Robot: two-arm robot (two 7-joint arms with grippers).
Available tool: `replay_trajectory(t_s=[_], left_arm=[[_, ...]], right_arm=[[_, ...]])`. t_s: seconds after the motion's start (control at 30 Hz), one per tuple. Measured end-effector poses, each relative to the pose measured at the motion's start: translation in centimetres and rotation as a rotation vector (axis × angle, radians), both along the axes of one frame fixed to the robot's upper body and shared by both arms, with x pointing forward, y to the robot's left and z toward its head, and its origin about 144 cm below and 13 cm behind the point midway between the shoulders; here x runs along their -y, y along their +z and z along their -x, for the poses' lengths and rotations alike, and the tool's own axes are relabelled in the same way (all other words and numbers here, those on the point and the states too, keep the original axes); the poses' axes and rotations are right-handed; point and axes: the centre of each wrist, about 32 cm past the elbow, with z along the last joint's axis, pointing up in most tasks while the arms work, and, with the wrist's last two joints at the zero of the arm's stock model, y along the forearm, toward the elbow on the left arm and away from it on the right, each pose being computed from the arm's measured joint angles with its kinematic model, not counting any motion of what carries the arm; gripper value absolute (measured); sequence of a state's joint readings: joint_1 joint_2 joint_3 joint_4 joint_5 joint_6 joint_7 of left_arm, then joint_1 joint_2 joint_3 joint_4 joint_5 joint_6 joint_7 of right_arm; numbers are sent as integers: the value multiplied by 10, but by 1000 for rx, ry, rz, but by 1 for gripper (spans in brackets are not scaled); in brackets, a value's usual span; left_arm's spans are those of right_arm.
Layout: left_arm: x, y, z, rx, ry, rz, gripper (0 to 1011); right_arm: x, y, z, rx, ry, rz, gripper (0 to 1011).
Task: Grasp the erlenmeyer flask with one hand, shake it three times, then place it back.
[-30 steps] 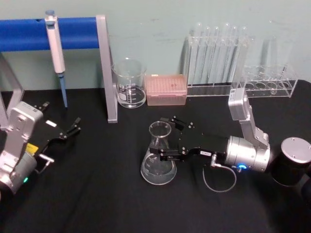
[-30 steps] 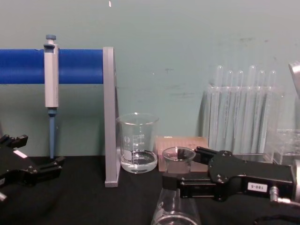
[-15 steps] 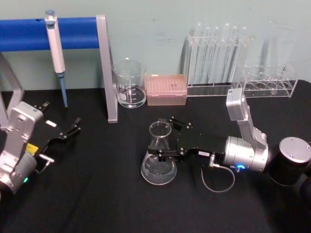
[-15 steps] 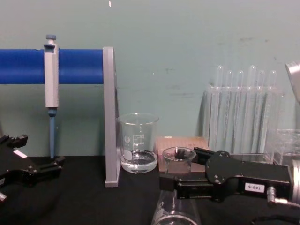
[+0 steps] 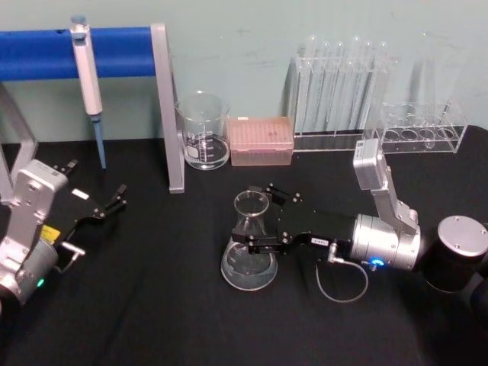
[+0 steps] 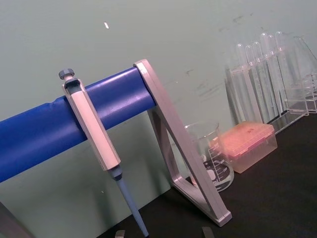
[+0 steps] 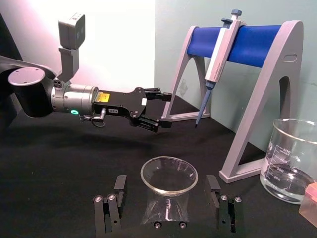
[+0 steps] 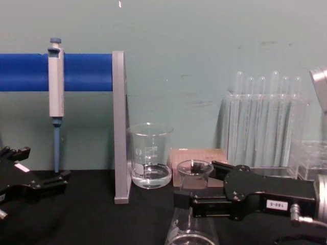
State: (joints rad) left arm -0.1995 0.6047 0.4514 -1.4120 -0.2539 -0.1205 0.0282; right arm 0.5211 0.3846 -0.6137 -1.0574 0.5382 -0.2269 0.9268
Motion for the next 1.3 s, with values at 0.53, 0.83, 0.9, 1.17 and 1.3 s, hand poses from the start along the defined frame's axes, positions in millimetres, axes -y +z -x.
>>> replay_trajectory(t_s=[0.53,0.83,0.9,1.17,1.3], left_arm=[[0,0,0,0,0,0,1001],[0,0,0,0,0,0,1001],[0,0,0,0,0,0,1001],[0,0,0,0,0,0,1001],[0,0,0,0,0,0,1001]], right_arm=[[0,0,0,-1,1,-1,1000],[0,0,0,-1,2,-2,1000],[0,0,0,-1,2,-2,1000],[0,0,0,-1,2,-2,1000],[0,0,0,-1,2,-2,967]])
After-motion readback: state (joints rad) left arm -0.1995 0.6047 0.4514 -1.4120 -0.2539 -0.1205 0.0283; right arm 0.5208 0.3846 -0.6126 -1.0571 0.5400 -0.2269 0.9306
